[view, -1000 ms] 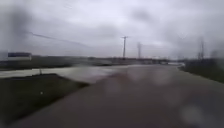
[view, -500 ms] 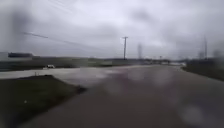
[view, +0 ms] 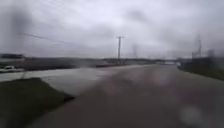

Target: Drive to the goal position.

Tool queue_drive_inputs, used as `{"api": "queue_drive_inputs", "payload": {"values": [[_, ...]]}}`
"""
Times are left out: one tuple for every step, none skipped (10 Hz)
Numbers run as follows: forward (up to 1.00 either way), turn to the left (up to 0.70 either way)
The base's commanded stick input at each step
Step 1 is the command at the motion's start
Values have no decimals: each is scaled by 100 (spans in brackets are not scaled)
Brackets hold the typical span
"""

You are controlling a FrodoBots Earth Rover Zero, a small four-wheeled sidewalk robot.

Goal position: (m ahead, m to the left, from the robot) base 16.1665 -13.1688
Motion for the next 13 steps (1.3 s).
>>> {"api": "queue_drive_inputs", "payload": {"values": [[100, -1], [100, -1], [100, -37], [100, -41], [100, -41], [100, -41], [100, -41], [100, -5], [100, -1], [100, -1], [100, -1], [100, -26], [100, -41]]}}
